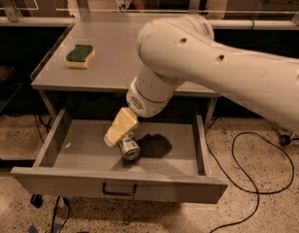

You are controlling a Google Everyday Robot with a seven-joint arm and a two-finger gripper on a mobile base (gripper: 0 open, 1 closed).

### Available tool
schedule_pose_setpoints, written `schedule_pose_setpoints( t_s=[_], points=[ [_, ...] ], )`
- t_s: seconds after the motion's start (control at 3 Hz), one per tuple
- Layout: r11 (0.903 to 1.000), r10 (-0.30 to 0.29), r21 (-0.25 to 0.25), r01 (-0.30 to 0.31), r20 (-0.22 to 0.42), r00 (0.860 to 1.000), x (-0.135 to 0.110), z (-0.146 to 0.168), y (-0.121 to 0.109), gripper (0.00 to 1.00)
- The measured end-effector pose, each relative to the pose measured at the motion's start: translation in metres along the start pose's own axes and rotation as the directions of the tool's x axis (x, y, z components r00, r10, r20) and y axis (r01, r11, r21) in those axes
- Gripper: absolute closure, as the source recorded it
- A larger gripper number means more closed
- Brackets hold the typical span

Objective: Pick 7up can from top drawer and place on counter

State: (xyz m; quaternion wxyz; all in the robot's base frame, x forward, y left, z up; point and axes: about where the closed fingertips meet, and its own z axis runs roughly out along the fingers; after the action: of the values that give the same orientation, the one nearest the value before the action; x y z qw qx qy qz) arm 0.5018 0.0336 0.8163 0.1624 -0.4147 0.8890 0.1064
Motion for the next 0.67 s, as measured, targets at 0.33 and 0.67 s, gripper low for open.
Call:
schedule_pose_setpoints(
  t_s=[0.33,0.67],
  points=[
    [0.9981,0.053,-0.033,-0.053,0.007,0.999,0.0189,0.0286,0.0084,0.00],
    [0.9981,0.053,-0.033,-0.052,0.007,0.999,0.0189,0.0286,0.0084,0.00]
  ],
)
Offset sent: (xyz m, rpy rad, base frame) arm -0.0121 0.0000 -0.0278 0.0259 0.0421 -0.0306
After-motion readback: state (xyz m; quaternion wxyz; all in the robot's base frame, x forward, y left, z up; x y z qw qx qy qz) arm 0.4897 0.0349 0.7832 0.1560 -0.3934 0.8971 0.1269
